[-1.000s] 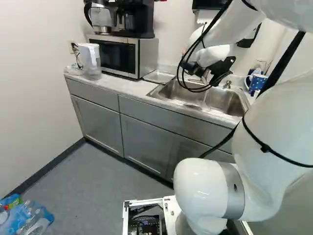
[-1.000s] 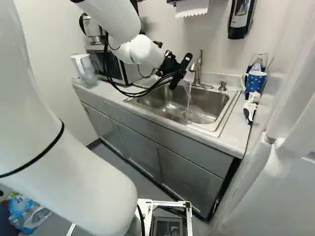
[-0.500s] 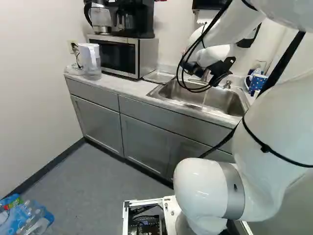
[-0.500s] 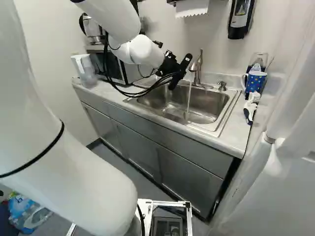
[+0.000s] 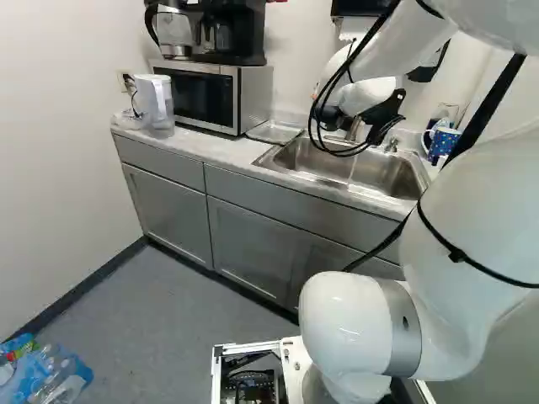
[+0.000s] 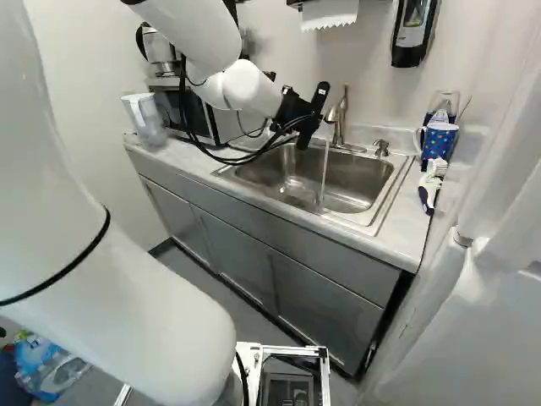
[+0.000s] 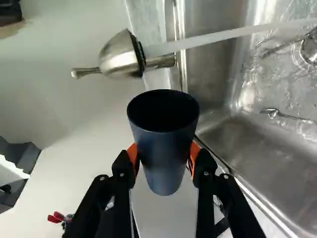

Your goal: Rinse the cup and place it in the tray

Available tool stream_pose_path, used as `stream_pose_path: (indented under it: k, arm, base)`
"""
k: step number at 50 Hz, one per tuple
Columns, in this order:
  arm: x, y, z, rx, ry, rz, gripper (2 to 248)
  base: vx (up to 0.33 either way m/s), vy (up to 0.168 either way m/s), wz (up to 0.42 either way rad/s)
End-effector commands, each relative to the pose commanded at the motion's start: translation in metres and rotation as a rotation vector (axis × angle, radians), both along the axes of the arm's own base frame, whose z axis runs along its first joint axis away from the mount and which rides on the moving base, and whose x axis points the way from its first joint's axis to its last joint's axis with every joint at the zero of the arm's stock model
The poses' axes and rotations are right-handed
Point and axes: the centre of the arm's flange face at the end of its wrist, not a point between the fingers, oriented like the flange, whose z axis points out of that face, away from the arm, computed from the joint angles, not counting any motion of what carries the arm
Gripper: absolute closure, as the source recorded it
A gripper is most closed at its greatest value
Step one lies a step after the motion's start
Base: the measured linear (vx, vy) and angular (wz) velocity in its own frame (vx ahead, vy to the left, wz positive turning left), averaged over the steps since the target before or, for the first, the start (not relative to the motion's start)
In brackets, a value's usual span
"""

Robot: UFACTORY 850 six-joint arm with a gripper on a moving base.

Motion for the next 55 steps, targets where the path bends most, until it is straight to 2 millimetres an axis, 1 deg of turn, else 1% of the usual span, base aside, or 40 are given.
stream_pose_path:
  k: [55]
  arm:
    - [0.0,0.0,0.0,-0.516,0.137,0.223,130]
  base:
    - [0.0,0.0,0.0]
